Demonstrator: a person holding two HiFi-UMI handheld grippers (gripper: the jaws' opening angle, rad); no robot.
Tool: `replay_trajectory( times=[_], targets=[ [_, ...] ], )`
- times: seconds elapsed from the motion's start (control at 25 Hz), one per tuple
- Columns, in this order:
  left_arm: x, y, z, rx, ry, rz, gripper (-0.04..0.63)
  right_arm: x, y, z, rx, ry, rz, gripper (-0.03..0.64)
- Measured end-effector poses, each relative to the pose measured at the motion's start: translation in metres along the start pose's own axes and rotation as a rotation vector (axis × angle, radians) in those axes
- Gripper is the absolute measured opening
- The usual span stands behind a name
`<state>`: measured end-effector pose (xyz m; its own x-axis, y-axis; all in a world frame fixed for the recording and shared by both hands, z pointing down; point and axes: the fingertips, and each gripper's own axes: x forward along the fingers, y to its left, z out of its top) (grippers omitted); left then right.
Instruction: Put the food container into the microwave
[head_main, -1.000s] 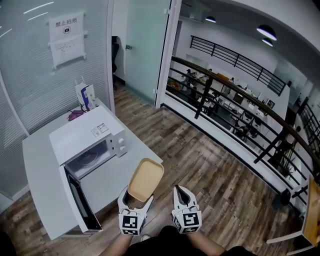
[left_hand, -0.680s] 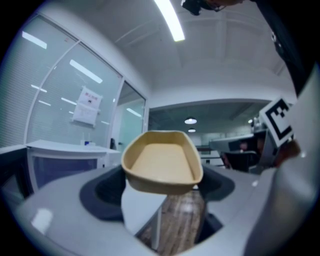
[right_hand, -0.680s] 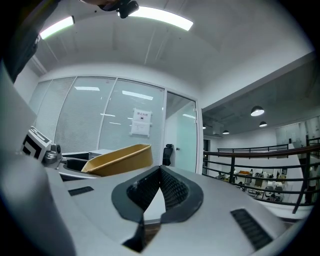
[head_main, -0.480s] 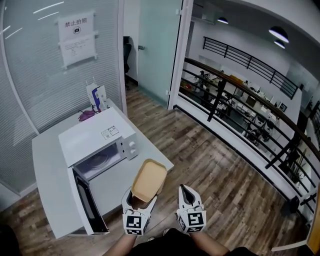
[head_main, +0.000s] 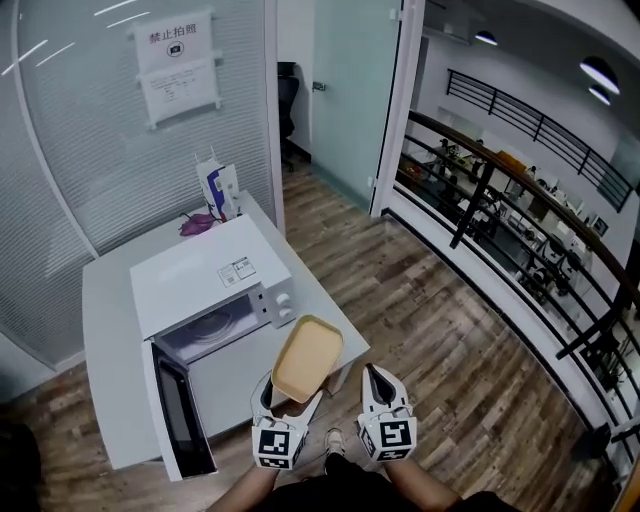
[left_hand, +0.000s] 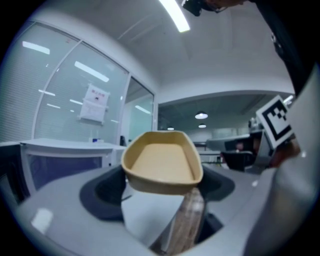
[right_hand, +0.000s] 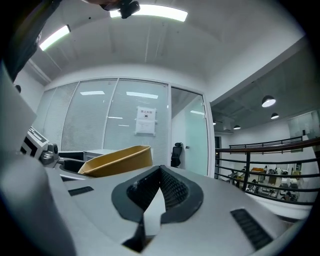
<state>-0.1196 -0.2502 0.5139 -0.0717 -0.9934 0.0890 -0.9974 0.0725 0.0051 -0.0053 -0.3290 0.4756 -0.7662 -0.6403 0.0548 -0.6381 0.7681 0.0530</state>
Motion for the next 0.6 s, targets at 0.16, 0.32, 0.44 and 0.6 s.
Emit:
replay_trajectory(
  times=[0.16, 0.32, 0.44, 0.6],
  targets=[
    [0.022, 0.019, 0.005, 0.013, 0.005, 0.065, 0.443, 0.038, -0.006, -0.001, 0.004, 0.007, 0.068, 0.006],
    [0.038, 0.034, 0.013, 0.017, 0.002, 0.135, 0.442, 0.071, -0.009, 0.006, -0.012, -0.005, 0.149, 0.006],
    [0.041, 0.044, 0.010, 0.022, 0.023, 0.188, 0.442, 0.091, -0.004, 0.005, -0.001, -0.005, 0.214, 0.006],
    [0.041, 0.060, 0.001, 0.018, 0.054, 0.263, 0.442, 0.116, 0.011, 0.003, 0.007, -0.011, 0.318, 0.006]
  ],
)
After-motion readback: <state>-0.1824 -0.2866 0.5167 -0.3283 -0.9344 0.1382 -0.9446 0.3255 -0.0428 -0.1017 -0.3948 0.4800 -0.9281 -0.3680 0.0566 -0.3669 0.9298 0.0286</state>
